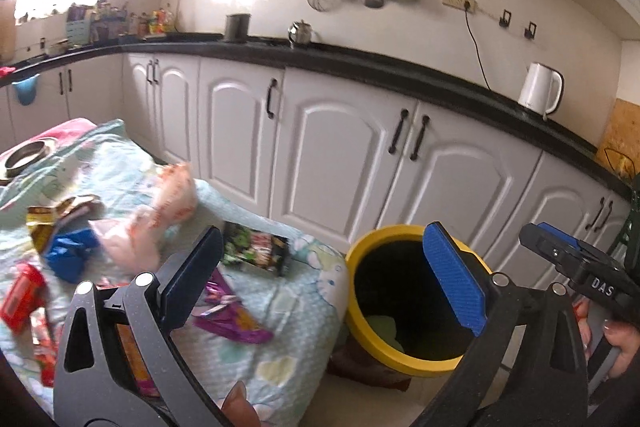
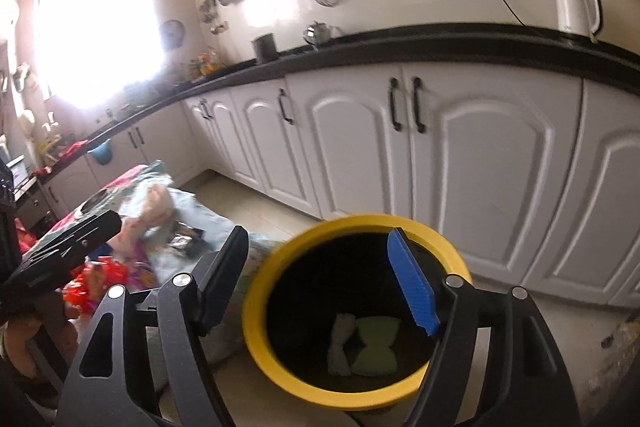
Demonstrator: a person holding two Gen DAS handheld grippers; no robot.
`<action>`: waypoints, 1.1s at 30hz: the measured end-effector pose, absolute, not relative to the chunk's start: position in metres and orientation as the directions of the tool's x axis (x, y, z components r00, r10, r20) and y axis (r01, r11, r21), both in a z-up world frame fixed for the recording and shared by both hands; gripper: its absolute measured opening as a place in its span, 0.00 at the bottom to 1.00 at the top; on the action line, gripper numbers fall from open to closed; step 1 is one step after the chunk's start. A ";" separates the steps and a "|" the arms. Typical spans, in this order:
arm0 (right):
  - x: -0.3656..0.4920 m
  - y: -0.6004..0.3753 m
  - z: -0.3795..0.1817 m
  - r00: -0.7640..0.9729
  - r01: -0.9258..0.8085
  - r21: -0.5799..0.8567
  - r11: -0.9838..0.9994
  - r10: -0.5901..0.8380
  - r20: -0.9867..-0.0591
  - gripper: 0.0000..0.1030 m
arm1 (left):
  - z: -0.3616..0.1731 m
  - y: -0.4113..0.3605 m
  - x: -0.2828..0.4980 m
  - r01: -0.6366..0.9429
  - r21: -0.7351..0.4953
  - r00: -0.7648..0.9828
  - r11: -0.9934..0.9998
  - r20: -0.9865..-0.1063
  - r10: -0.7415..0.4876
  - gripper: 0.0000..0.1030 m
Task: Collect trash
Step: 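Open both grippers over the yellow bin to drop the scrubber and bundle, then grasp the yellow snack wrapper with the left gripper while the right grasps the purple wrapper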
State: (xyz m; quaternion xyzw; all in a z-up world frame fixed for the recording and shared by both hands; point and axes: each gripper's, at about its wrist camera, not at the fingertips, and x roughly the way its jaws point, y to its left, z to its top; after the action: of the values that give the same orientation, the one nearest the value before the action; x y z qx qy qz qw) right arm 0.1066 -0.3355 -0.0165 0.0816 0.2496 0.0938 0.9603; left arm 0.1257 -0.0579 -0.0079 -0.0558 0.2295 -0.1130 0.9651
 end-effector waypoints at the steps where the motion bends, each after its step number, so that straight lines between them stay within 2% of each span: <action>1: 0.105 -0.331 -0.014 0.859 -0.152 0.201 0.968 0.230 -0.458 0.69 | -0.007 -0.054 0.124 0.186 -0.161 0.873 0.969 -0.426 -0.238 0.89; 18: 0.103 -0.240 0.005 0.806 -0.345 0.173 0.922 0.386 -0.449 0.70 | 0.015 0.026 0.102 0.069 -0.172 0.922 0.983 -0.366 -0.129 0.89; 33: 0.125 -0.154 -0.019 0.697 -0.460 0.171 0.871 0.474 -0.538 0.70 | 0.022 0.112 0.109 -0.021 -0.159 0.917 0.987 -0.397 -0.045 0.89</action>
State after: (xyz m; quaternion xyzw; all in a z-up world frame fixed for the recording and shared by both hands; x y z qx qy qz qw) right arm 0.1250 -0.1536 -0.0187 0.0114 0.2951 0.2535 0.9211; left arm 0.1094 0.1123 0.0223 -0.0804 0.2041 -0.0061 0.9756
